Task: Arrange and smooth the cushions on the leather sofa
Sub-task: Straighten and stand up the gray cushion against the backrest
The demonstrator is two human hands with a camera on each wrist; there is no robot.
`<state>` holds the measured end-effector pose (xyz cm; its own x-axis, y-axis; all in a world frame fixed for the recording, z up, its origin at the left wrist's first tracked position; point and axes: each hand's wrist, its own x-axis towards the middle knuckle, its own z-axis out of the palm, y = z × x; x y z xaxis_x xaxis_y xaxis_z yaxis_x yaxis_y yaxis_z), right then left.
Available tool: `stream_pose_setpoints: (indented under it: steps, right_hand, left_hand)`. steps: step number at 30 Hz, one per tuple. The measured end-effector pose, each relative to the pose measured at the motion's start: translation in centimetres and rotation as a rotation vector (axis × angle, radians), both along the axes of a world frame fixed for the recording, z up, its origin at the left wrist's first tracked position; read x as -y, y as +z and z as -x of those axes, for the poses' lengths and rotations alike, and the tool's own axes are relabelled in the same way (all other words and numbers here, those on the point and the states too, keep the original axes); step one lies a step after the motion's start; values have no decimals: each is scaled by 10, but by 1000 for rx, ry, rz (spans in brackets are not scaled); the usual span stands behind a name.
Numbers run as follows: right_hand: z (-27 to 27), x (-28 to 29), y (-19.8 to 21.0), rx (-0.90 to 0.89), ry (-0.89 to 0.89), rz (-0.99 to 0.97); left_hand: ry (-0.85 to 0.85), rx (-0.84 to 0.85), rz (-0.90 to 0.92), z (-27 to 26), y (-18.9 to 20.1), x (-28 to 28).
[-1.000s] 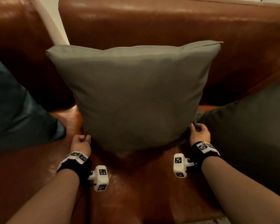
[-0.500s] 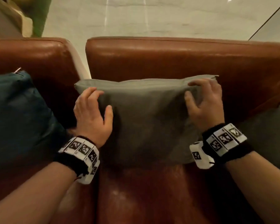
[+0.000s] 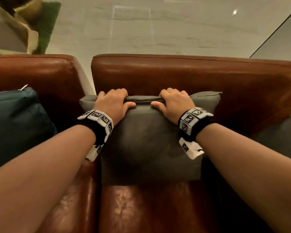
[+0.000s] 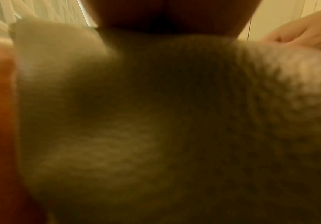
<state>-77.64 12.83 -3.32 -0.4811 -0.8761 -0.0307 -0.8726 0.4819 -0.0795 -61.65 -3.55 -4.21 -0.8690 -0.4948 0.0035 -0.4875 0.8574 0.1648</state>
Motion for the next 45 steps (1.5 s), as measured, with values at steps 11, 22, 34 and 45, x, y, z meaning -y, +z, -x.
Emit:
stream_pose_setpoints:
  steps: [11,22,34,45]
  right_hand:
    - [82,-67,-3,-130,27,99]
    - [77,-126,-23,1093,-982,829]
    - [64,-135,-57,676,-1083,840]
    - [43,-153,-58,899,-1313,919]
  left_hand:
    - [68,-11,95,-39,-4,64]
    - [633,-403,-700,-84,-33,53]
    - [825,-611,-681,-78,-37,21]
    - [1136,-593,-726,-87,-52,-13]
